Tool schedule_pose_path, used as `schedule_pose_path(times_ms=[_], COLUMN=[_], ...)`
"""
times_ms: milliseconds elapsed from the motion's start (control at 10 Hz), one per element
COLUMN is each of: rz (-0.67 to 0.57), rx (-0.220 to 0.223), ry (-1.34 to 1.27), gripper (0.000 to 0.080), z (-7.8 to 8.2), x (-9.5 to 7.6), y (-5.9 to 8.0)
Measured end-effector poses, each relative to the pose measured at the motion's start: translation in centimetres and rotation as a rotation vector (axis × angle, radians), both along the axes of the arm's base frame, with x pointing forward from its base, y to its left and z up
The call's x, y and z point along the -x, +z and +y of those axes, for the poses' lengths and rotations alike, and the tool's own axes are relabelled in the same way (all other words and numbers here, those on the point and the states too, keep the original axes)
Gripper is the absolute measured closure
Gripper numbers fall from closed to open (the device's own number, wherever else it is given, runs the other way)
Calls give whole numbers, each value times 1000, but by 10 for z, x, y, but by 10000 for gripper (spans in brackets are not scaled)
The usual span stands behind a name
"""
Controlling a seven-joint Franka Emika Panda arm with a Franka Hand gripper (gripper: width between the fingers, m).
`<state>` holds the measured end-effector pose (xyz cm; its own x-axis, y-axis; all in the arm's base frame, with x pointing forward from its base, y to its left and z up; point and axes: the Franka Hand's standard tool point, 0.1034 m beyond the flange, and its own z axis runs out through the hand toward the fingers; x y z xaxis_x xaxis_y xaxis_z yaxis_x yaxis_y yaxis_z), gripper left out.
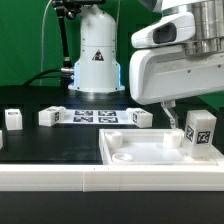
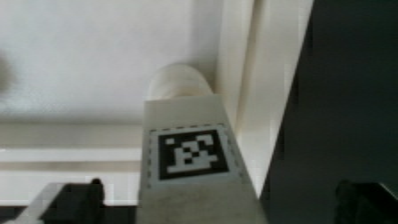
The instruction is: Assemble one leg
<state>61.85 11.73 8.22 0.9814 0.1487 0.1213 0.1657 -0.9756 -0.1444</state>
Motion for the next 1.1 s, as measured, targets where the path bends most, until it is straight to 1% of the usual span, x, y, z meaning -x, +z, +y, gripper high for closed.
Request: schedule_pose_path(times_ms=[200, 300, 400, 500, 900, 1100], rz=[2, 2, 2, 2, 9, 9], rx=[2, 2, 2, 3, -3, -24], ry=[16, 17, 17, 16, -26, -189], gripper=[151, 261, 395, 507, 507, 507], z=[-4, -3, -3, -4, -4, -5], x=[1, 1, 1, 1, 1, 0], y=[-2, -2, -2, -3, -3, -3])
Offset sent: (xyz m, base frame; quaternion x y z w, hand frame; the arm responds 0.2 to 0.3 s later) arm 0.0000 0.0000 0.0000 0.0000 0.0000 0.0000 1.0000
